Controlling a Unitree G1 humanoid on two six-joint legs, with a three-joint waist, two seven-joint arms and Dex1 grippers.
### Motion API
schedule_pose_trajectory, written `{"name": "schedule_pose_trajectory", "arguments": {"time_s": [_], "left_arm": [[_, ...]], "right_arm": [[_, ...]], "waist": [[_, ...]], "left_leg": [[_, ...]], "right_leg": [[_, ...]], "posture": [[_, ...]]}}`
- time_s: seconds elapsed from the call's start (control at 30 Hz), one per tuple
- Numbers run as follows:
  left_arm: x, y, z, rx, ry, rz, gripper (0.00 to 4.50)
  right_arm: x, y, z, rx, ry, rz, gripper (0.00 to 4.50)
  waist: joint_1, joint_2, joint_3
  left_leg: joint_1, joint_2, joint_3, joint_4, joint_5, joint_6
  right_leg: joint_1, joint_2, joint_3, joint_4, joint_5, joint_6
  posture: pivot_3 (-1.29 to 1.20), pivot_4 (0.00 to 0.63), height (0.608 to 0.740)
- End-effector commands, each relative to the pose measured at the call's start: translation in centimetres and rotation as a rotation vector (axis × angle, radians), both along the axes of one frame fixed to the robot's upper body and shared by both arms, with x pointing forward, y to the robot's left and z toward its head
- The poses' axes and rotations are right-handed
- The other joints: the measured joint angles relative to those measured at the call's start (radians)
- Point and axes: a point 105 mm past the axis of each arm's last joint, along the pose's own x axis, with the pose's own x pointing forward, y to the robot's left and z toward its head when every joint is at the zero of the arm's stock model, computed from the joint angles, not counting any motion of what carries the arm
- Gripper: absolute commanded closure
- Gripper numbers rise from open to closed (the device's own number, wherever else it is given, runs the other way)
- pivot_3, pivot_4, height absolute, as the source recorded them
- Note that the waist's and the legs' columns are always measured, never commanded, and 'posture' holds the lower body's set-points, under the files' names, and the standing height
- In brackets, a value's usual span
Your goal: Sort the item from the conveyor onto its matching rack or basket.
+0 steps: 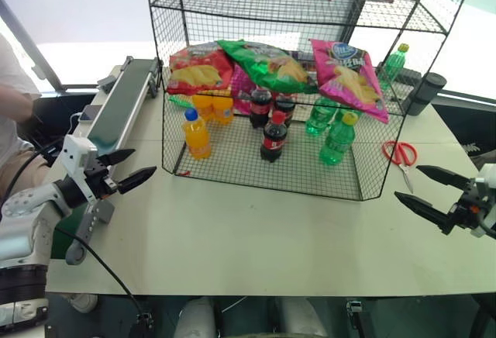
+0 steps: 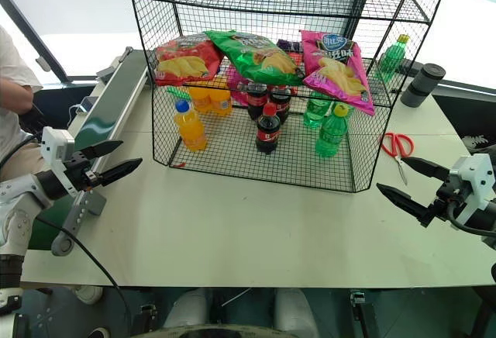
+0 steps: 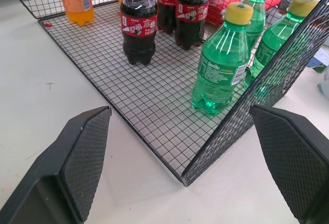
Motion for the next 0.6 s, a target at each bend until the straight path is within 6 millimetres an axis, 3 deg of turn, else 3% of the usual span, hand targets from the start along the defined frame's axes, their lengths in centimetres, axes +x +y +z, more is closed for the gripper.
{"name": "schedule_pose_trajectory", "arguments": {"time_s": [0.03, 0.6], "left_arm": [[0.41, 0.38, 2.15, 0.009, -0.087, 0.024, 0.04], [-0.25, -0.31, 1.58, 0.008, -0.095, -0.019, 0.04]], "right_arm": [[0.06, -0.16, 0.97, -0.010, -0.041, -0.007, 0.00], [0.29, 0.65, 0.44, -0.020, -0.029, 0.018, 0.00]], "waist": [[0.000, 0.000, 0.000], [0.000, 0.000, 0.000]], "left_leg": [[0.000, 0.000, 0.000, 0.000, 0.000, 0.000], [0.000, 0.000, 0.000, 0.000, 0.000, 0.000]], "right_leg": [[0.000, 0.000, 0.000, 0.000, 0.000, 0.000], [0.000, 0.000, 0.000, 0.000, 0.000, 0.000]], "posture": [[0.00, 0.150, 0.727], [0.00, 0.150, 0.727]]}}
